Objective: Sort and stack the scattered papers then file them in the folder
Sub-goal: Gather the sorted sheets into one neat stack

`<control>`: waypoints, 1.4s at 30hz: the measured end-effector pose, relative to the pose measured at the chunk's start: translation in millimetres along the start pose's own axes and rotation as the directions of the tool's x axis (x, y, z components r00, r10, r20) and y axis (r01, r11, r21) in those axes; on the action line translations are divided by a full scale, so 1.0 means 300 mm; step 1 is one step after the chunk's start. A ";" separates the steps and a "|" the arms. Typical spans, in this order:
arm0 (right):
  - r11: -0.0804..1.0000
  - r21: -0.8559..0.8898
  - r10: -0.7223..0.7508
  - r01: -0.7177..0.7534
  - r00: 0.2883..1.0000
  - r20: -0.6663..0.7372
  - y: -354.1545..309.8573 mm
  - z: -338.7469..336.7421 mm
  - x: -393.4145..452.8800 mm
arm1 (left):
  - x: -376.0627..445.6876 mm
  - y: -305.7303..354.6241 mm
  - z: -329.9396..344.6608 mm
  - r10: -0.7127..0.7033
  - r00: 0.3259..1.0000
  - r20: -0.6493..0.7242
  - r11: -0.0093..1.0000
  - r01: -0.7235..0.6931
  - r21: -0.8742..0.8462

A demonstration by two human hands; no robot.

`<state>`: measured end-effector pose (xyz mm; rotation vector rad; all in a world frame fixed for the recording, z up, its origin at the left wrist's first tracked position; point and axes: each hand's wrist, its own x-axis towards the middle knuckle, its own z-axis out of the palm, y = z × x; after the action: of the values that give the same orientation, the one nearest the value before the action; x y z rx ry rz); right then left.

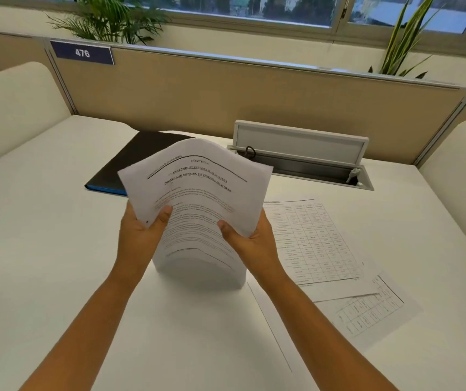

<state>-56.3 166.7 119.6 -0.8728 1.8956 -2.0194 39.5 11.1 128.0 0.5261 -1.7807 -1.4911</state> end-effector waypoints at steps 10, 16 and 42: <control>0.931 -0.136 0.338 -0.340 0.940 -0.038 0.199 -0.005 -0.080 | -0.095 -0.208 -0.022 -0.200 0.980 -0.021 0.967 0.201 0.156; 0.909 -0.159 0.400 -0.385 0.914 0.067 0.204 0.011 -0.099 | -0.068 -0.256 -0.072 -0.169 0.971 -0.170 0.906 0.221 0.361; 0.591 -0.798 0.007 -0.115 0.990 -0.138 0.237 -0.238 -0.148 | -0.113 -0.353 -0.129 -0.312 0.927 -0.210 0.494 0.347 0.797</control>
<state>-77.4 240.5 40.8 -0.8259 2.9273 -1.0868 74.8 -15.5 18.8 1.4352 -2.3991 -0.7167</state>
